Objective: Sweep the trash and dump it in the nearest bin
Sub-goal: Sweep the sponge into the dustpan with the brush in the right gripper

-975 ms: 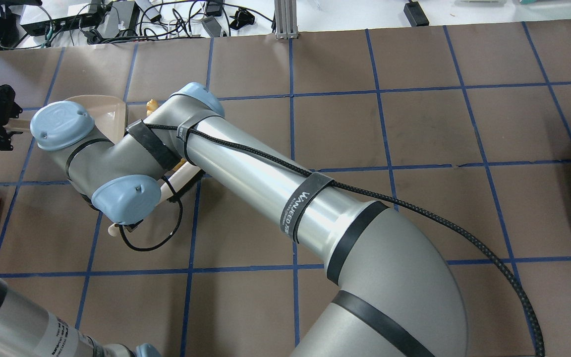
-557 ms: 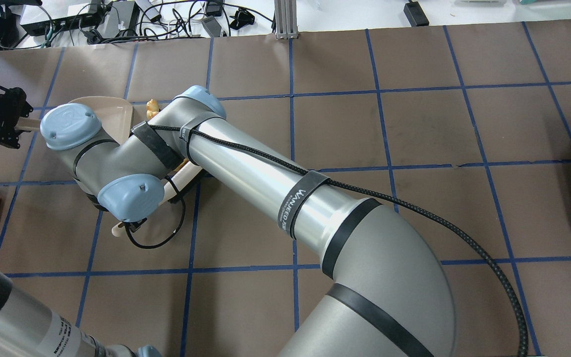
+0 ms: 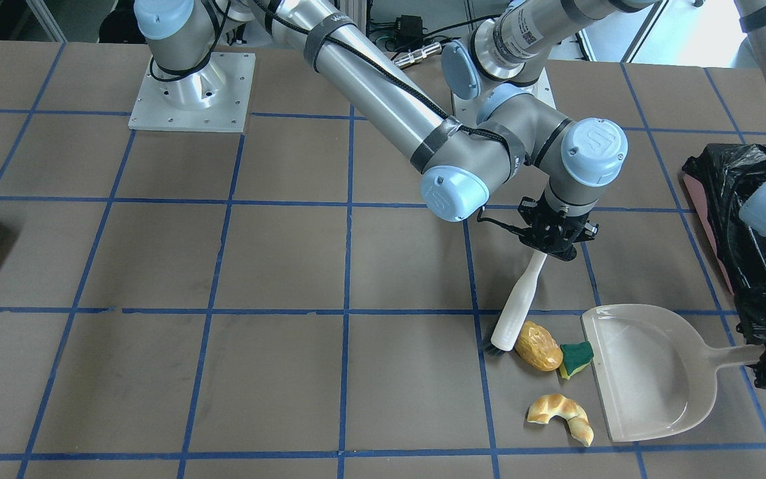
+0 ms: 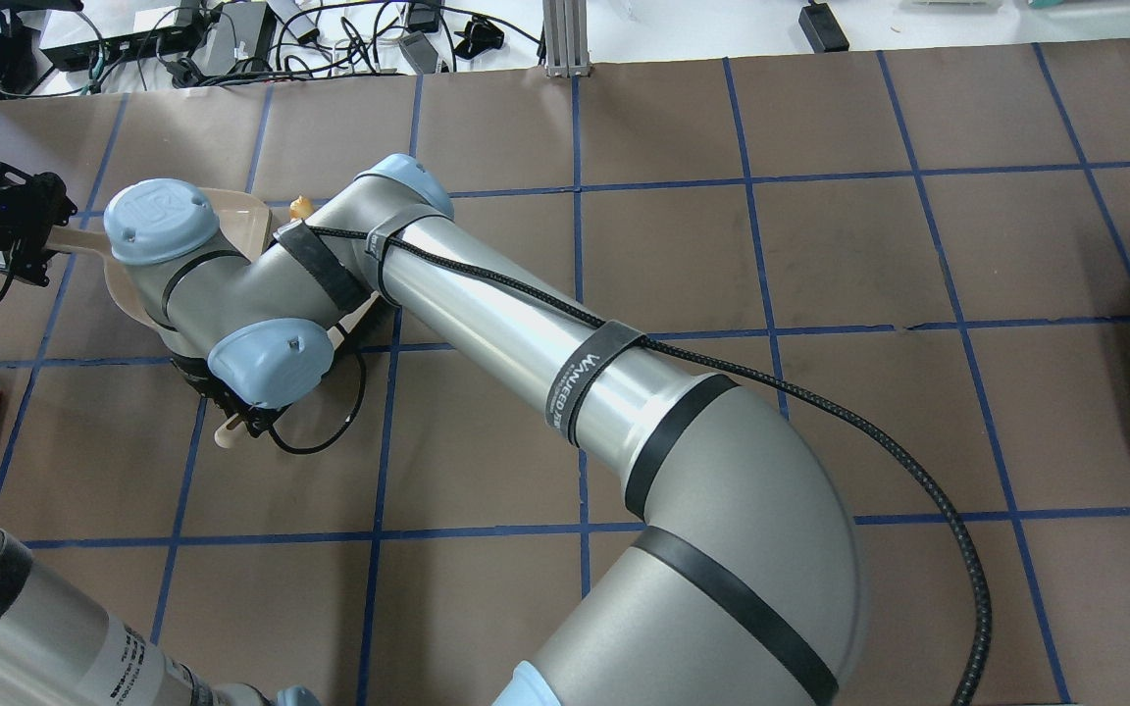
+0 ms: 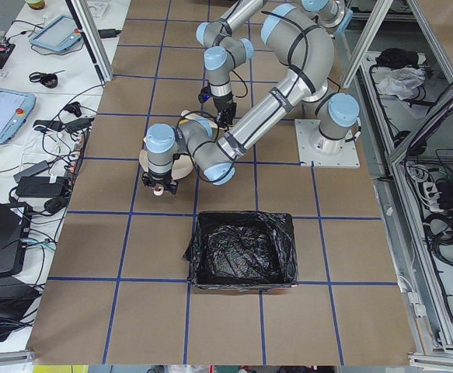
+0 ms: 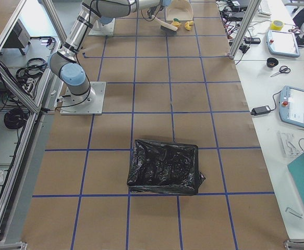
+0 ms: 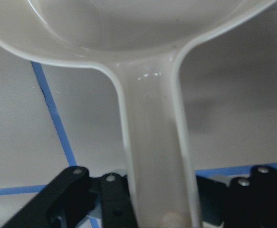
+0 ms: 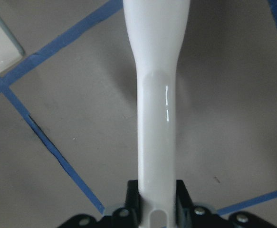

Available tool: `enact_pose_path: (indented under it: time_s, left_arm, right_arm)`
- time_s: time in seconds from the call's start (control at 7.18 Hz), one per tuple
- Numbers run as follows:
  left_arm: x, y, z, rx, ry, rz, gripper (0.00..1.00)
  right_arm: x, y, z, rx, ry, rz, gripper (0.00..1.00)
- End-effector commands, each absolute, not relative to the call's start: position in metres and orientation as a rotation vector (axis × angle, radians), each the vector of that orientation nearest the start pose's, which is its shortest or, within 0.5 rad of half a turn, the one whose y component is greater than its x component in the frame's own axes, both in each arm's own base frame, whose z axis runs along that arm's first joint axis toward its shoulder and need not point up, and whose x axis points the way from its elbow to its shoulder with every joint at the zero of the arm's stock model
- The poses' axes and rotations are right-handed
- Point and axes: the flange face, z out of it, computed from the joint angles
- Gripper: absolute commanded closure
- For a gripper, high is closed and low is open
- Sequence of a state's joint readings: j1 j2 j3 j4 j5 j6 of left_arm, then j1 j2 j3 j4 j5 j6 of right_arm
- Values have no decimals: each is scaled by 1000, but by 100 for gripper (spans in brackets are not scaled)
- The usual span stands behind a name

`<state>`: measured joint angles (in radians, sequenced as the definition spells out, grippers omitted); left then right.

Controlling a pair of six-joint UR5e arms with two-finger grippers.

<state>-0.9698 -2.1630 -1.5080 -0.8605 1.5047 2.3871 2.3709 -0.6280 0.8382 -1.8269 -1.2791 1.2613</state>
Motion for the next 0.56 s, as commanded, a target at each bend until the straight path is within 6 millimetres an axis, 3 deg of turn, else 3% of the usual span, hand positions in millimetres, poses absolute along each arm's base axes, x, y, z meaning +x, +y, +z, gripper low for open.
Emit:
enact_pose_path:
  time_s: [0.0,0.14,0.28,0.42]
  left_arm:
    - [274,-652,234,-2599,-2063,136,100]
    - [274,-652,233,-2599,-2063,136,100]
    - [274,-652,233,-2599,-2063,136,100]
    - [275,-652,234,-2599,-2066,136,100]
  right_arm:
    - [708,-481,246,272,2848,302,100]
    - [708,-483,246,67,2842,261,100]
    - [712,-487,238,-19,2822,215,100]
    - [711,-488,237,-253,2815,159,100]
